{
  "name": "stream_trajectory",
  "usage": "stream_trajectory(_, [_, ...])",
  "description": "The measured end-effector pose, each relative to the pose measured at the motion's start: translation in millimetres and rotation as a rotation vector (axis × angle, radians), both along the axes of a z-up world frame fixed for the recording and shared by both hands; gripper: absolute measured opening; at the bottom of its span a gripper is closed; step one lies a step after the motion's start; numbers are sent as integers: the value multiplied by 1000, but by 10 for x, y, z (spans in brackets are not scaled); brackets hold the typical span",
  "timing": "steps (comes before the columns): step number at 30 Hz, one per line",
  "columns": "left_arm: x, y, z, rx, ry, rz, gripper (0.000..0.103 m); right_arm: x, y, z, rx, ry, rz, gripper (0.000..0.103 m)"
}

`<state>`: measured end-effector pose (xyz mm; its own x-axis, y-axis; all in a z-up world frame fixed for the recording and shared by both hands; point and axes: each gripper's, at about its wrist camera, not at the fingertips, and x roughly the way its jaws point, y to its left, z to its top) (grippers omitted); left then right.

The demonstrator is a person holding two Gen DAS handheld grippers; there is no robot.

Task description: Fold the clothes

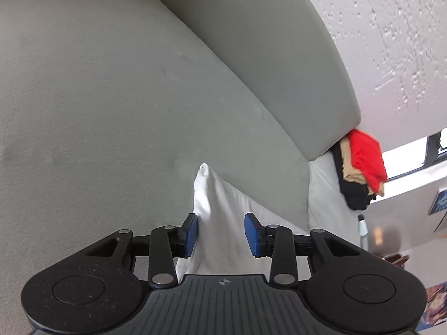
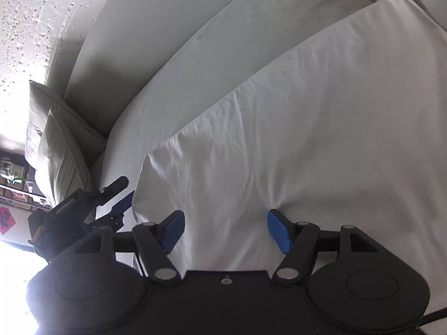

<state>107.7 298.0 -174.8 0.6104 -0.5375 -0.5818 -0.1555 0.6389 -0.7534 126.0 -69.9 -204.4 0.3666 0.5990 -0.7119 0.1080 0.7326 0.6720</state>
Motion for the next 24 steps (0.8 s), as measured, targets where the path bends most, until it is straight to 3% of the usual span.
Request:
stream_trajectory(3, [54, -63, -17, -42, -17, -23, 29, 1, 19, 13, -8, 0, 1, 68])
stream_trajectory(8, [126, 28, -89, -152, -45, 34, 31, 22, 44, 25, -15, -5, 8, 73])
stream_trajectory(13, [214, -11, -183, -131, 14, 8, 30, 34, 89, 31, -30, -13, 27, 77])
stream_trajectory(19, [240, 24, -149, -233, -69, 20, 30, 37, 131, 18, -32, -20, 38, 79])
stream_trajectory(24, [255, -7, -116, -117, -1, 72, 32, 76, 115, 9, -10, -11, 36, 79])
